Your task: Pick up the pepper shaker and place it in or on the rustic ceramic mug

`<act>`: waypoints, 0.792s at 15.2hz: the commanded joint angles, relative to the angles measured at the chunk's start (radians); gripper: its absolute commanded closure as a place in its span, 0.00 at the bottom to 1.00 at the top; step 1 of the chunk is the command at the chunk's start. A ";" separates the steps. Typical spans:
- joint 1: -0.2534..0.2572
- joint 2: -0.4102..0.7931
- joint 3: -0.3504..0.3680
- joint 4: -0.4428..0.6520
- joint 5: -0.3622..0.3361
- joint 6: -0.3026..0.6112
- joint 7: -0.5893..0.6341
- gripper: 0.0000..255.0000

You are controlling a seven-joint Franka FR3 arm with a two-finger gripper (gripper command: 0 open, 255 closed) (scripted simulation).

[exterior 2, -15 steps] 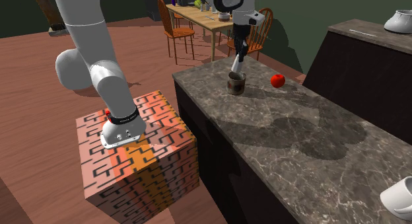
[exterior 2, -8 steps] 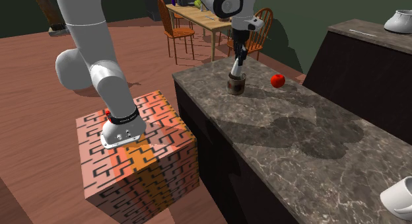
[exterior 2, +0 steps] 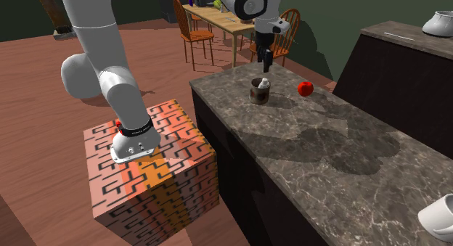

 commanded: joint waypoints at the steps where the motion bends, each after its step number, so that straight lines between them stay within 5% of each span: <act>1: 0.000 0.000 0.000 0.000 0.000 0.000 0.000 0.00; 5: 0.001 -0.043 -0.001 0.077 -0.015 -0.118 0.010 0.00; 12: 0.001 -0.043 -0.001 0.077 -0.015 -0.118 0.010 0.00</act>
